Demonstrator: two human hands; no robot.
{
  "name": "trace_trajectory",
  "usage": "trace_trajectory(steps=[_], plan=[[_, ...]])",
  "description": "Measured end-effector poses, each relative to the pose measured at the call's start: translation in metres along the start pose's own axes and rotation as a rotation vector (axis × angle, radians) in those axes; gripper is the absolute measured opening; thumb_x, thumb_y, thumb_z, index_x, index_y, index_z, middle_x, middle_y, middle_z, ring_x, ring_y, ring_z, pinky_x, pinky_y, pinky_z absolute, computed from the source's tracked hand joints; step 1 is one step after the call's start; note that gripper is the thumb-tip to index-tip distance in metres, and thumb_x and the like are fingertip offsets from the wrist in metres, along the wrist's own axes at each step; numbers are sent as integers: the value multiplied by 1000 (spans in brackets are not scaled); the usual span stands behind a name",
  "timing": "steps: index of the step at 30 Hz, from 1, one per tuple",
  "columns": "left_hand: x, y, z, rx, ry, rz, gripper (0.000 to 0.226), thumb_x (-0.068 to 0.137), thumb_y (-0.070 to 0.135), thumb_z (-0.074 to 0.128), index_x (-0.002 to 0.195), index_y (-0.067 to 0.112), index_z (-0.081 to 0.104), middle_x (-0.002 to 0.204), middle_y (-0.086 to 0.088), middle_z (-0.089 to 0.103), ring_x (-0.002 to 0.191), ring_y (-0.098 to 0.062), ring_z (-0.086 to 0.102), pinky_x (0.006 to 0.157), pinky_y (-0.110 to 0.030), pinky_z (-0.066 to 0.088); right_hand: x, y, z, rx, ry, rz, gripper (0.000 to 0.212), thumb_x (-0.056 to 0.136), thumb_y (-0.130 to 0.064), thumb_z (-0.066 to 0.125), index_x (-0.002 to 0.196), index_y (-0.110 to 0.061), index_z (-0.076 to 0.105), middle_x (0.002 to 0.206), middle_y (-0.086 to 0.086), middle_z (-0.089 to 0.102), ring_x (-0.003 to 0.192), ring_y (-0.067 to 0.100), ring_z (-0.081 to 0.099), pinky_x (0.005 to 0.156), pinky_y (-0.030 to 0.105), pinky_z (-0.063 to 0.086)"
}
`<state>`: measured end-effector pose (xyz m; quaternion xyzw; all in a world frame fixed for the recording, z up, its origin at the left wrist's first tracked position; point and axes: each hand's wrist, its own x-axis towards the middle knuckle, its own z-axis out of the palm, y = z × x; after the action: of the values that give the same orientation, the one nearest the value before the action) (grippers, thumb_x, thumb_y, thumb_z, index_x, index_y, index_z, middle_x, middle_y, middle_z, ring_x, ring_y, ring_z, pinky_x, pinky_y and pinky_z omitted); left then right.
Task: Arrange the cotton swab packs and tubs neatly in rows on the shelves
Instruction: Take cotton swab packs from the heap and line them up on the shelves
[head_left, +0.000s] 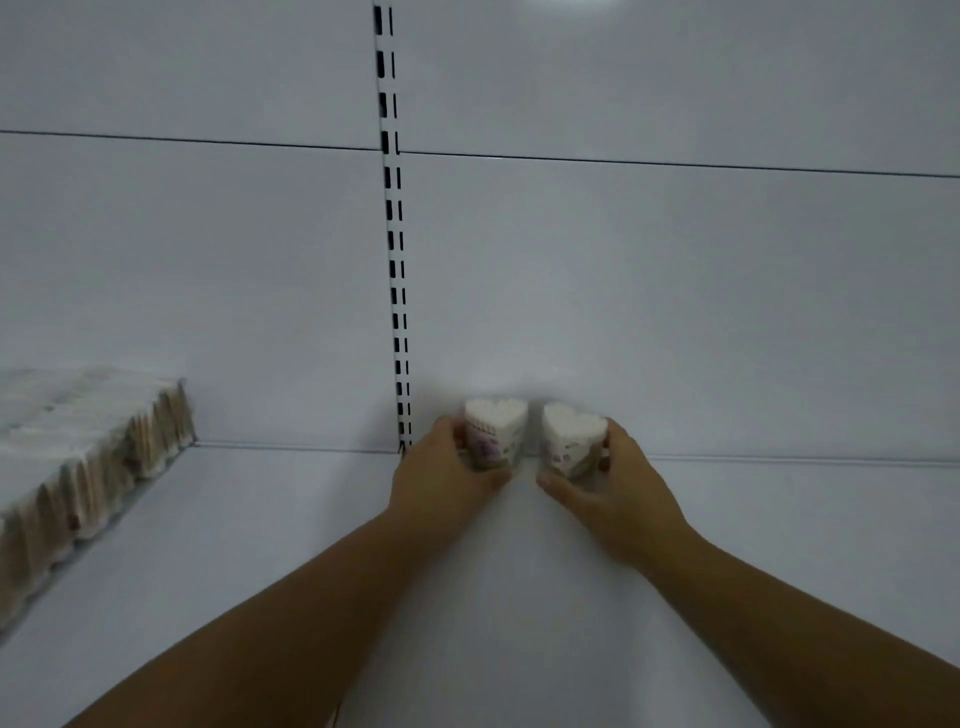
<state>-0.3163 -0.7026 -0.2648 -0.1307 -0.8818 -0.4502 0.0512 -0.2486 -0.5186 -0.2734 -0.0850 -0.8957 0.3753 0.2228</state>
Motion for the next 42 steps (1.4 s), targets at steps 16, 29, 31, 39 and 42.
trace_trajectory(steps=[16,29,31,39,42], plan=[[4,1,19,152,85,28,54,69,56,73,112,28,57,111,5,68,110,-21,60,94,-41,46,12,13,9,-245,5,16,54,91,-46,53,136,-22,39,98,8,65,97,30,57,73,37,51],[-9,9,7,102,133,33,46,75,46,76,100,16,51,94,5,54,91,-20,56,74,-32,43,1,5,-8,-214,-94,115,80,90,-54,52,151,-12,20,145,10,45,131,27,44,103,34,37],[-15,19,-2,123,210,123,30,82,37,71,87,15,50,81,1,56,78,-25,56,60,-31,36,-10,6,-35,-259,-124,56,75,95,-49,49,153,-15,16,155,4,31,140,21,32,112,30,25],[-57,161,48,151,52,418,26,88,17,63,65,13,51,57,-4,54,58,-23,50,56,-30,38,-78,70,-217,-613,-78,-70,56,98,-35,46,148,-17,31,152,2,33,139,20,27,113,32,25],[-87,220,114,191,-187,498,27,87,18,63,63,18,52,57,3,52,56,-15,48,56,-29,37,-121,110,-294,-744,-83,-61,51,96,-29,48,143,-14,38,145,6,40,133,24,33,107,37,33]])
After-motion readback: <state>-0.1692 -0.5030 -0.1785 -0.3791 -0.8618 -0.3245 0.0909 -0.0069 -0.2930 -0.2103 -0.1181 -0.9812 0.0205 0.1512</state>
